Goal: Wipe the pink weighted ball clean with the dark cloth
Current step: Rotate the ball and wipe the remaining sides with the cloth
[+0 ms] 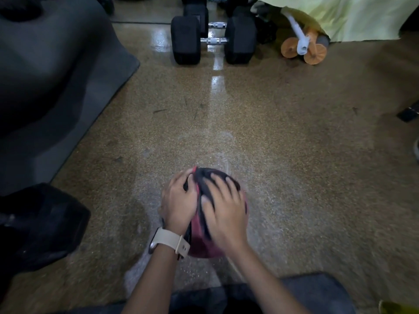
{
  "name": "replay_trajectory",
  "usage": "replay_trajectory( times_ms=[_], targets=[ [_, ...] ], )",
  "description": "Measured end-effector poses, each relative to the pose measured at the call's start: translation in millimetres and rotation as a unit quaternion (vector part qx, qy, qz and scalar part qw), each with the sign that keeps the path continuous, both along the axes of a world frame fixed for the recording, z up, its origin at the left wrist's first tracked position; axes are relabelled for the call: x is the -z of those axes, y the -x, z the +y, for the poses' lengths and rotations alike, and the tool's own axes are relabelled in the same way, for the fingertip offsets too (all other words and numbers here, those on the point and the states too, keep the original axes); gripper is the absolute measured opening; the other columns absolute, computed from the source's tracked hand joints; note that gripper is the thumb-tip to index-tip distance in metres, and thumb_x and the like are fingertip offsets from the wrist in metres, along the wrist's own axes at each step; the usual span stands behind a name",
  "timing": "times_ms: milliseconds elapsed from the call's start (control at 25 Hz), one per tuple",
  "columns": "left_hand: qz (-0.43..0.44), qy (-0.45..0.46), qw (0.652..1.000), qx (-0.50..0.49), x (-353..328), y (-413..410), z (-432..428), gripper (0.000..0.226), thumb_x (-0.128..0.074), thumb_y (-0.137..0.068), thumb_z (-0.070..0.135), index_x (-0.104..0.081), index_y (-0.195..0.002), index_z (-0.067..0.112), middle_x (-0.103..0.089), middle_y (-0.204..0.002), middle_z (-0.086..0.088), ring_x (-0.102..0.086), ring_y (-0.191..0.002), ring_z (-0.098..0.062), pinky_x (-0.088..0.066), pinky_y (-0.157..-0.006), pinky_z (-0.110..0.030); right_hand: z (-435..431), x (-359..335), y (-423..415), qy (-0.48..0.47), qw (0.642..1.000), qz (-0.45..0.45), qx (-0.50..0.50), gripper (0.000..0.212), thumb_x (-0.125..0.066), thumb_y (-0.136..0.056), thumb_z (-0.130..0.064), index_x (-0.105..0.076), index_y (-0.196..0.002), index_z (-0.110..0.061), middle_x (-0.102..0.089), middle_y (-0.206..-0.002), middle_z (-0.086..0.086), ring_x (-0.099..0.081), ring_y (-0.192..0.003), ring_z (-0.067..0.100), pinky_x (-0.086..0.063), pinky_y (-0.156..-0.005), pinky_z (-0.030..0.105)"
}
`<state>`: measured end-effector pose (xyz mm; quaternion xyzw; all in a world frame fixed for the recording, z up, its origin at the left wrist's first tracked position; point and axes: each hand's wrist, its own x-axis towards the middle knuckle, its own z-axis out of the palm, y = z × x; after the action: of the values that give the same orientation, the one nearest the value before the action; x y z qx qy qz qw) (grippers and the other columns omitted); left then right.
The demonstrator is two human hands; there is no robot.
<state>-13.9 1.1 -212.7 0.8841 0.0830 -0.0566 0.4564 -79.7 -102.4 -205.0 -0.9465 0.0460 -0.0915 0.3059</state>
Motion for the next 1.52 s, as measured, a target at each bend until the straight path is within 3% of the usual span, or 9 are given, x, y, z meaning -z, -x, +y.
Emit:
replay_trajectory(
  times_ms=[120,240,320,520,800,1000,1200,1400,1520],
  targets=[
    [0.002,0.038,0.999,-0.016,0,-2,6,0.045,-0.041,-0.096,0.050,-0.069,-0.128,0.034,-0.062,-0.142,0.009,-0.053,-0.135,-0.017,-0.039,-0.117,-0.042,-4,21,59,-0.155,0.986,-0.012,0.063,0.045,-0.028,-0.099,-0.044,-0.022,-0.143,-0.054,-0.024,-0.154,-0.022,-0.013,-0.147,0.006,-0.009,-0.119,0.028],
    [0.022,0.036,0.999,-0.022,0,-1,6,0.035,-0.043,-0.104,0.041,-0.066,-0.130,0.039,-0.057,-0.147,0.012,-0.048,-0.139,-0.018,-0.038,-0.117,-0.046,-43,37,20,-0.408,0.868,0.126,0.254,0.038,-0.034,-0.098,-0.053,-0.055,-0.127,-0.038,-0.062,-0.114,-0.007,-0.059,-0.114,0.020,-0.045,-0.099,0.042],
    [0.030,0.012,0.999,-0.033,-1,3,1,0.038,-0.039,-0.102,0.047,-0.063,-0.132,0.043,-0.053,-0.150,0.011,-0.045,-0.142,-0.021,-0.035,-0.118,-0.052,-49,24,-15,-0.352,0.900,0.137,0.219,0.043,-0.035,-0.097,-0.053,-0.063,-0.116,-0.028,-0.063,-0.093,-0.006,-0.062,-0.087,0.015,-0.050,-0.085,0.049],
    [0.042,0.009,0.998,-0.038,1,-9,9,0.044,-0.035,-0.104,0.047,-0.061,-0.137,0.035,-0.056,-0.148,-0.001,-0.049,-0.139,-0.028,-0.036,-0.118,-0.049,6,11,24,0.004,1.000,-0.017,0.007,0.049,-0.025,-0.098,-0.049,-0.036,-0.144,-0.037,-0.032,-0.155,-0.011,-0.016,-0.146,0.018,-0.007,-0.118,0.043],
    [0.026,-0.069,0.997,0.002,-20,59,5,0.062,-0.021,-0.099,0.056,-0.034,-0.156,0.036,-0.026,-0.168,0.005,-0.014,-0.156,-0.027,-0.002,-0.123,-0.057,-51,4,-31,-0.239,0.965,0.061,0.091,0.031,-0.034,-0.093,-0.036,-0.060,-0.101,-0.023,-0.063,-0.099,-0.006,-0.057,-0.101,0.019,-0.041,-0.083,0.035],
    [0.014,-0.086,0.990,0.112,-8,2,7,0.075,-0.030,-0.080,0.085,-0.052,-0.141,0.049,-0.050,-0.154,0.011,-0.039,-0.148,-0.024,-0.024,-0.124,-0.056,-13,2,29,-0.032,0.998,0.017,0.049,0.054,-0.020,-0.098,-0.047,-0.039,-0.144,-0.026,-0.037,-0.152,-0.003,-0.026,-0.143,0.018,-0.017,-0.118,0.043],
    [-0.020,-0.043,0.998,0.042,0,17,-1,0.073,-0.034,-0.076,0.074,-0.063,-0.134,0.040,-0.058,-0.148,0.005,-0.047,-0.140,-0.022,-0.036,-0.119,-0.044,-36,-12,-60,-0.087,0.978,0.173,0.083,0.048,-0.024,-0.095,-0.045,-0.060,-0.113,-0.020,-0.062,-0.120,0.006,-0.055,-0.117,0.029,-0.040,-0.098,0.045],
    [-0.026,-0.018,0.999,0.042,4,5,-1,0.072,-0.037,-0.077,0.072,-0.069,-0.129,0.033,-0.064,-0.140,0.003,-0.055,-0.134,-0.022,-0.040,-0.115,-0.044,5,-13,53,0.002,0.995,0.091,0.043,0.061,-0.008,-0.094,-0.054,-0.014,-0.152,-0.035,-0.006,-0.160,-0.017,0.002,-0.148,0.010,0.006,-0.119,0.046],
    [-0.018,-0.025,0.999,0.037,8,3,0,0.064,-0.042,-0.079,0.064,-0.067,-0.130,0.035,-0.063,-0.142,0.006,-0.054,-0.135,-0.022,-0.041,-0.115,-0.044,-9,-11,-1,-0.003,0.993,0.112,0.040,0.069,-0.007,-0.086,-0.057,-0.028,-0.148,-0.037,-0.019,-0.158,-0.017,-0.010,-0.148,0.013,0.000,-0.119,0.054]
  ],
)
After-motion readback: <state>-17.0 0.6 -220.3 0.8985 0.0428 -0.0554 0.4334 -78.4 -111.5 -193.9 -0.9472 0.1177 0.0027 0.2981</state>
